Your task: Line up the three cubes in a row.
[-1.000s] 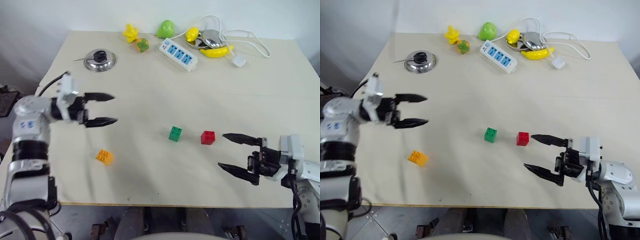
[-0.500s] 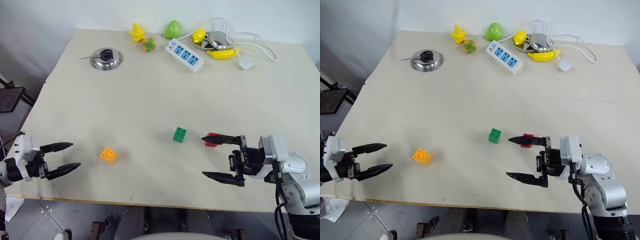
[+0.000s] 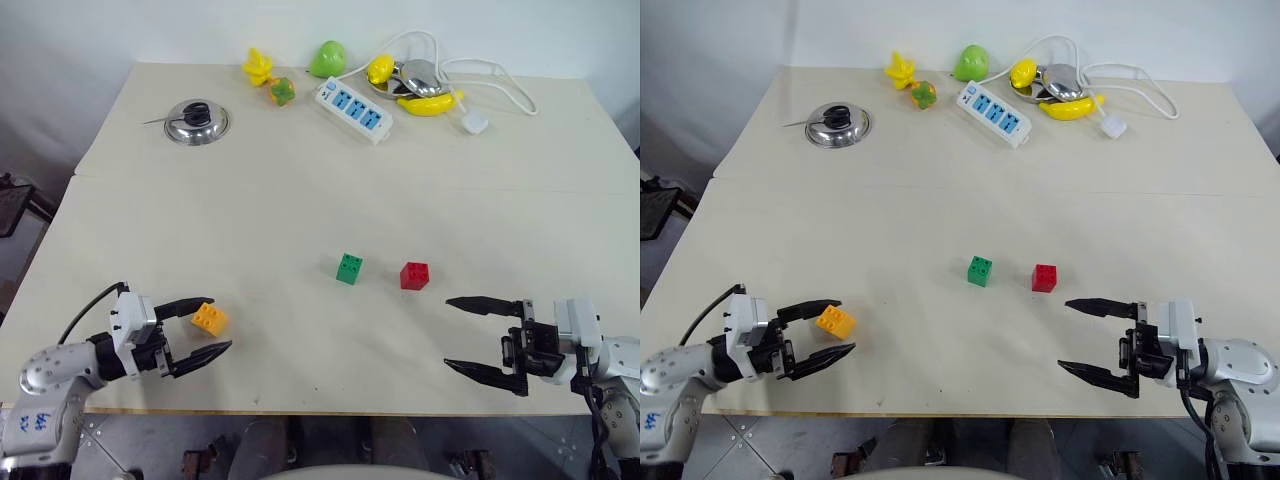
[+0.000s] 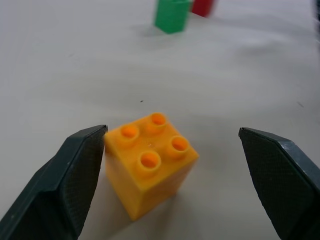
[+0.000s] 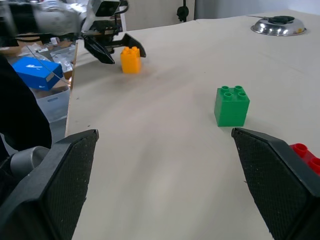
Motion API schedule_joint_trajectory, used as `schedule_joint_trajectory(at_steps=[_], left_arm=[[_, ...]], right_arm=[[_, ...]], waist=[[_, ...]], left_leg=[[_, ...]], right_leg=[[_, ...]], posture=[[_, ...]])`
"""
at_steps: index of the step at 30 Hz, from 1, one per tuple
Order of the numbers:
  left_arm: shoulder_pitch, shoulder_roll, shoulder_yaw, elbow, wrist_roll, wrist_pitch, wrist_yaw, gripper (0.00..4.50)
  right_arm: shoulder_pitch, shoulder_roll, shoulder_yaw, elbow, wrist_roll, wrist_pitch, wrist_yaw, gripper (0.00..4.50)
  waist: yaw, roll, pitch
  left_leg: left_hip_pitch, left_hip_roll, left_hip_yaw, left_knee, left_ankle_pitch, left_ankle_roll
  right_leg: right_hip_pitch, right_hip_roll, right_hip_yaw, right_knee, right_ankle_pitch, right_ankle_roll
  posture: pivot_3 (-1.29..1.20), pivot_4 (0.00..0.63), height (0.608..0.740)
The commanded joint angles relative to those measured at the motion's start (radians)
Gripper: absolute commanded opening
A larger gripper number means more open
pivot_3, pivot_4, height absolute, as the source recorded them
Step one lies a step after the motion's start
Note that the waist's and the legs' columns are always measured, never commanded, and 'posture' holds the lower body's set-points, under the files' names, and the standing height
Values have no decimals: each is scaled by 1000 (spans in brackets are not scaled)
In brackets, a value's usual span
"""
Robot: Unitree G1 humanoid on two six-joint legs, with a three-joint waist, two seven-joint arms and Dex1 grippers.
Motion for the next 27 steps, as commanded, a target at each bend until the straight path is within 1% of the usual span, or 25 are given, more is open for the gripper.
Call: schedule_joint_trajectory(at_steps=[1,3,7,10,14,15,17,18,19,21,22,23,25,27], left_arm=[[26,-83,-4,-133,25,71,216,4472],[45,-115,-30,-177,49,103,284,4472],[95,-147,-59,-227,73,152,371,4472],[147,-153,-72,-220,91,123,377,3853],[192,-140,-76,-165,112,62,348,2684],[194,-135,-82,-148,119,39,334,2429],[181,-125,-94,-115,123,-3,305,1766],[149,-115,-97,-82,128,-41,286,1513],[107,-104,-101,-43,124,-82,253,1495],[-44,-36,-141,87,146,-196,120,1496],[-92,-13,-159,133,149,-238,65,1496],[-173,24,-204,197,145,-273,-52,1496],[-332,63,-284,323,130,-317,-259,1496],[-533,62,-373,511,192,-370,-372,1496]], right_arm=[[18,13,-12,-33,-1,-22,-12,4500],[18,18,-3,-38,-2,-21,-16,4500],[6,16,4,-34,-2,-15,-16,4500],[1,6,-1,-28,1,-9,-9,4500],[3,0,-13,-20,2,-6,-6,4500],[3,1,-13,-18,0,-7,-8,4500],[4,3,-14,-17,-2,-8,-12,4500],[4,3,-15,-17,-3,-7,-15,4500],[5,4,-18,-16,-3,-7,-18,4500],[14,-2,-43,-7,-3,-11,-26,4500],[16,-3,-51,-4,-3,-12,-28,4500],[25,-5,-72,-1,0,-16,-33,4500],[44,-6,-111,2,9,-17,-42,4500],[71,-4,-151,-4,23,-3,-60,4500]], waist=[[7,1,-1],[11,1,-1],[16,2,-1],[16,2,-1],[20,5,-3],[21,6,-4],[22,9,-5],[22,10,-6],[23,11,-6],[35,13,-7],[43,13,-7],[43,12,-7],[51,12,-7],[47,13,-8]], left_leg=[[0,-1,0,0,0,0],[1,-1,0,0,0,0],[0,-1,0,0,0,0],[1,-1,1,0,-1,-1],[1,-1,1,0,-2,-1],[1,-1,1,0,-3,-1],[1,-1,2,0,-4,-3],[2,-1,2,0,-5,-3],[2,-1,2,0,-5,-3],[2,-1,3,0,-5,-3],[1,-2,2,0,-5,-3],[1,-2,2,1,-5,-3],[1,-2,3,1,-4,-3],[-1,-2,4,1,-2,1]], right_leg=[[0,-1,0,0,0,0],[0,-1,1,0,0,0],[0,-1,1,0,0,0],[-1,-1,2,0,0,0],[-1,-1,2,-2,0,0],[-1,-1,3,-3,0,-1],[-1,-1,3,-4,0,-1],[-1,-1,3,-4,-1,-1],[-1,-2,3,-4,-1,-1],[-1,-2,3,-4,-1,-1],[-2,-2,2,-2,-1,-1],[-2,-3,1,-1,-1,-1],[-3,-2,0,0,0,-2],[-3,-2,0,1,1,-2]], posture=[[0,150,740],[0,150,740],[0,150,740],[0,150,740],[0,150,740],[0,150,740],[0,150,740],[0,150,740],[0,150,740],[0,150,740],[0,150,740],[0,150,740],[0,150,740],[0,150,740]])
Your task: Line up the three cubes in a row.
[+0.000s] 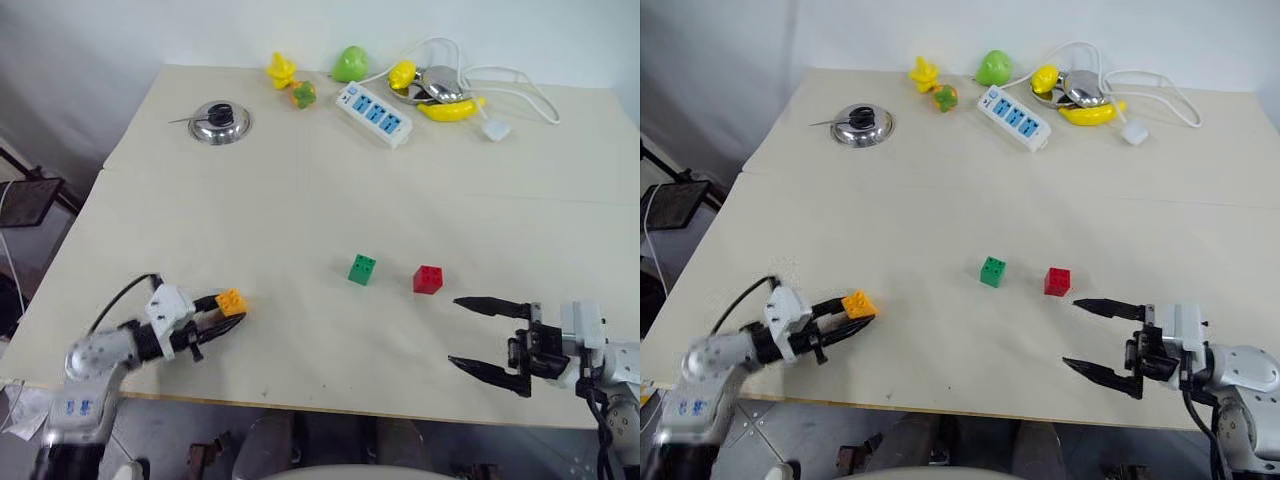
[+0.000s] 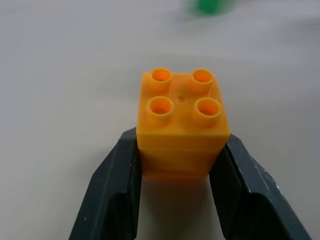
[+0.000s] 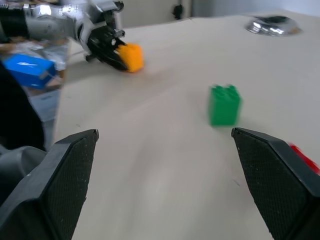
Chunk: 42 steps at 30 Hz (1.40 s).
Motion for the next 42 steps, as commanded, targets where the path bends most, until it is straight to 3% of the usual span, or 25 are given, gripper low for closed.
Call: schedule_joint_trajectory(at_steps=[1,6,13,22,34,35,42], left_arm=[[-252,-7,-130,261,69,-112,-214,1496],[-570,-157,-218,603,163,-196,-225,1496],[-765,-253,-241,847,212,-238,-268,1496],[-877,-288,-230,1009,260,-295,-279,1496],[-903,-335,-206,1076,291,-311,-246,1496],[-904,-335,-200,1079,289,-309,-237,2225],[-901,-300,-172,1085,288,-313,-245,4325]], right_arm=[[39,-10,-85,-16,34,3,-25,4500],[106,16,-123,-44,22,-27,-38,4500],[165,49,-130,-124,30,-24,-103,4500],[196,71,-121,-157,30,-24,-139,4500],[201,76,-115,-148,24,-27,-140,4500],[201,76,-113,-149,25,-27,-140,4500],[192,76,-101,-142,23,-28,-139,4500]], waist=[[2,1,0],[-9,-2,0],[-26,-7,3],[-22,-9,4],[-22,-10,4],[-23,-10,4],[-23,-10,4]], left_leg=[[0,0,0,0,0,0],[-2,-5,3,0,0,3],[-2,-2,4,0,-1,4],[-2,1,3,3,-1,4],[-3,1,2,5,-1,4],[-3,1,2,5,-1,4],[-4,2,2,5,-1,4]], right_leg=[[1,0,0,0,1,1],[1,2,-6,-2,1,2],[1,3,-15,-4,1,2],[1,2,-14,-2,1,2],[1,1,-15,-2,1,2],[1,1,-15,-2,1,2],[1,1,-15,-1,1,2]], posture=[[0,150,740],[0,150,740],[0,150,740],[0,150,740],[0,150,740],[0,150,740],[0,150,740]])
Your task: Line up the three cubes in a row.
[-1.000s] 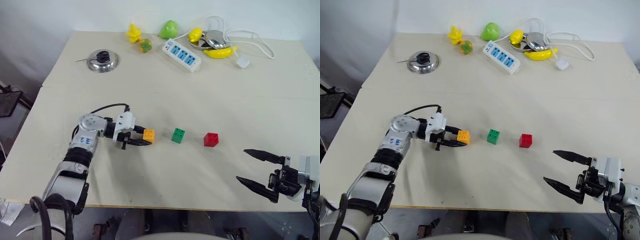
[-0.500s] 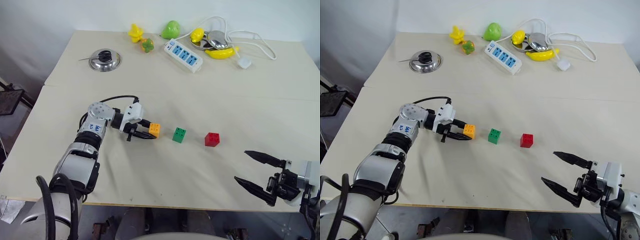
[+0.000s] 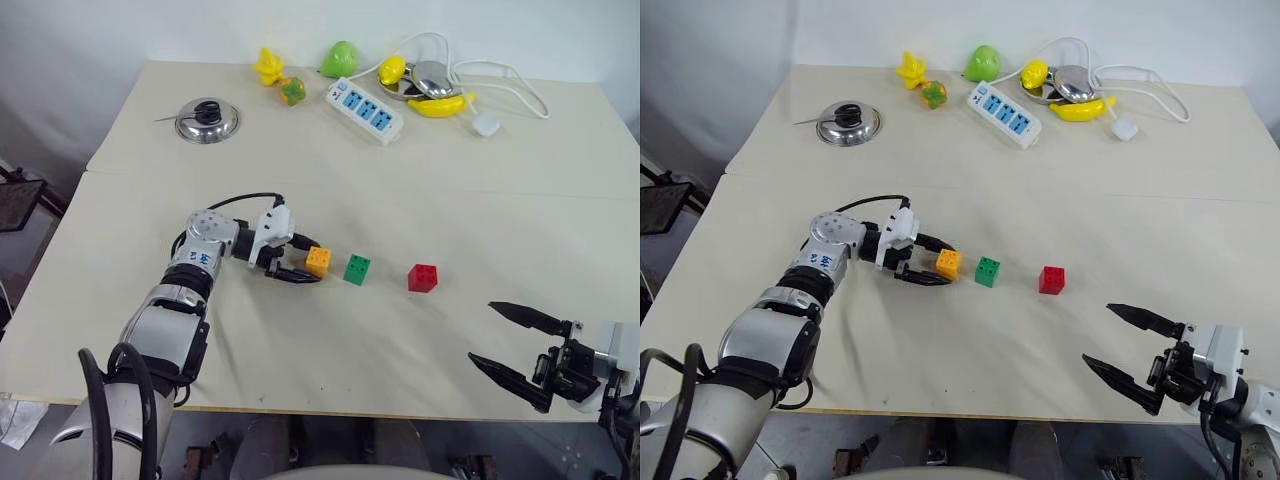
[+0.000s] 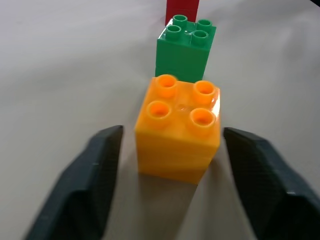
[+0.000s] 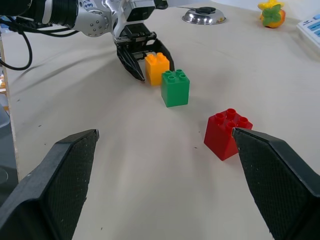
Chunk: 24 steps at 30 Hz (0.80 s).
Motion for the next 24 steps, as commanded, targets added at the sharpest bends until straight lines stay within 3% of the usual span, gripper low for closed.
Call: schedule_joint_trajectory(at_steps=[1,9,13,24], left_arm=[[-16,36,27,-8,0,-13,-7,4477],[54,79,108,-102,-97,2,-136,4477],[91,74,92,-126,-75,-16,-104,4477],[20,-6,67,-25,-10,-20,-14,4477]], right_arm=[[-5,2,0,-15,10,-11,4,4500],[-32,-4,14,1,7,-10,6,4500],[-45,-7,19,11,5,-5,10,4500],[-58,-15,24,1,9,15,12,4500]], waist=[[0,0,0],[-1,0,0],[1,0,0],[0,0,0]], left_leg=[[0,0,0,0,0,0],[0,0,0,1,0,0],[0,0,0,1,0,0],[-1,0,0,5,-1,1]], right_leg=[[0,0,0,0,0,0],[0,0,0,1,0,0],[0,0,0,1,0,0],[0,0,0,2,1,1]], posture=[[0,150,740],[0,150,740],[0,150,740],[0,150,740]])
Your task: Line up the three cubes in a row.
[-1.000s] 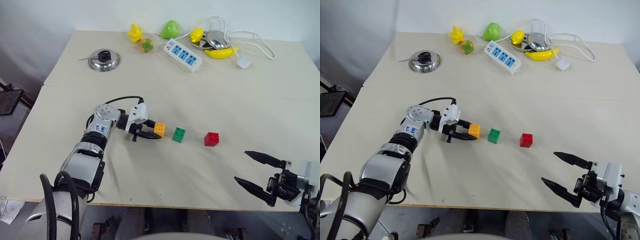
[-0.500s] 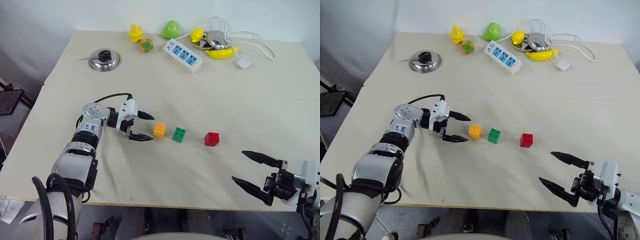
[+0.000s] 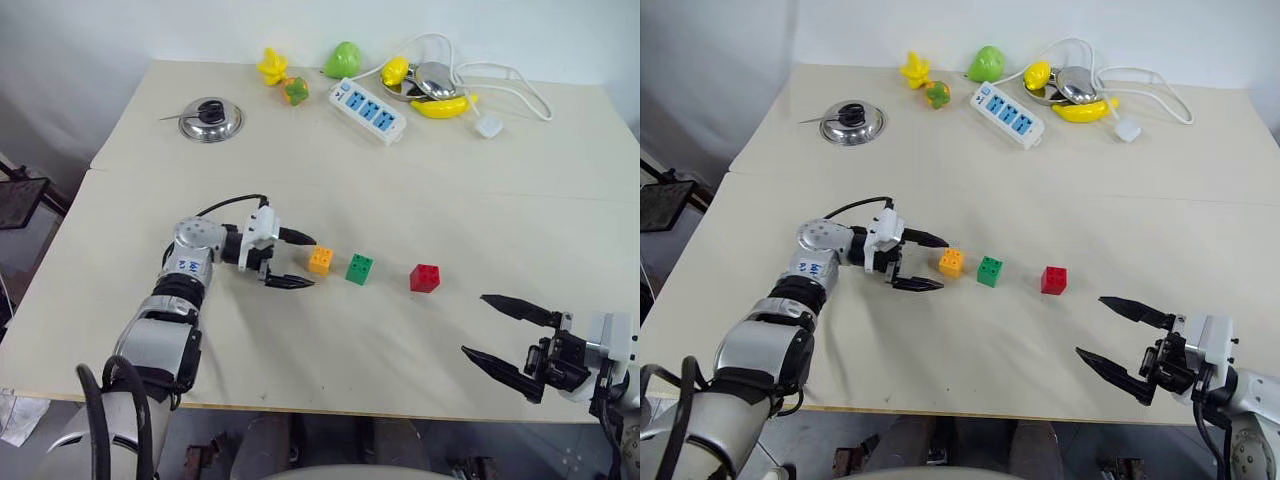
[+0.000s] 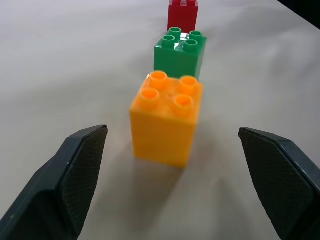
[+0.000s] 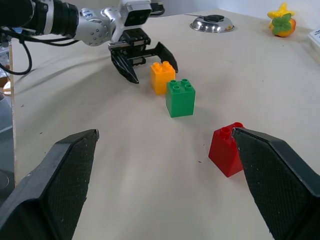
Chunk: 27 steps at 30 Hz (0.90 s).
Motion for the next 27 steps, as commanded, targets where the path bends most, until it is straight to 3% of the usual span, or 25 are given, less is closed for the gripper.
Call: schedule_joint_trajectory(at_steps=[1,3,11,19,27], left_arm=[[-29,-9,-1,20,17,-8,21,4294],[-34,-15,2,26,15,3,15,3976],[-27,13,18,34,9,22,5,1489],[11,75,52,18,-2,21,-1,1458],[26,76,46,2,2,24,-30,1458]], right_arm=[[12,-9,-7,-24,11,3,2,4500],[18,-4,-8,-27,9,2,2,4500],[27,9,3,-29,4,-9,-5,4500],[-25,28,58,-6,-9,-32,-2,4500],[-63,30,91,13,-15,-32,2,4500]], waist=[[0,0,0],[-1,0,0],[-1,0,0],[-3,0,0],[0,0,0]], left_leg=[[0,0,0,0,0,0],[0,0,0,0,0,0],[0,1,0,1,0,0],[0,1,0,1,0,0],[0,0,0,2,0,0]], right_leg=[[0,0,0,0,0,0],[0,0,0,0,0,0],[0,0,0,0,0,0],[0,0,0,1,0,0],[0,0,0,1,0,0]], posture=[[0,150,740],[0,150,740],[0,150,740],[0,150,740],[0,150,740]])
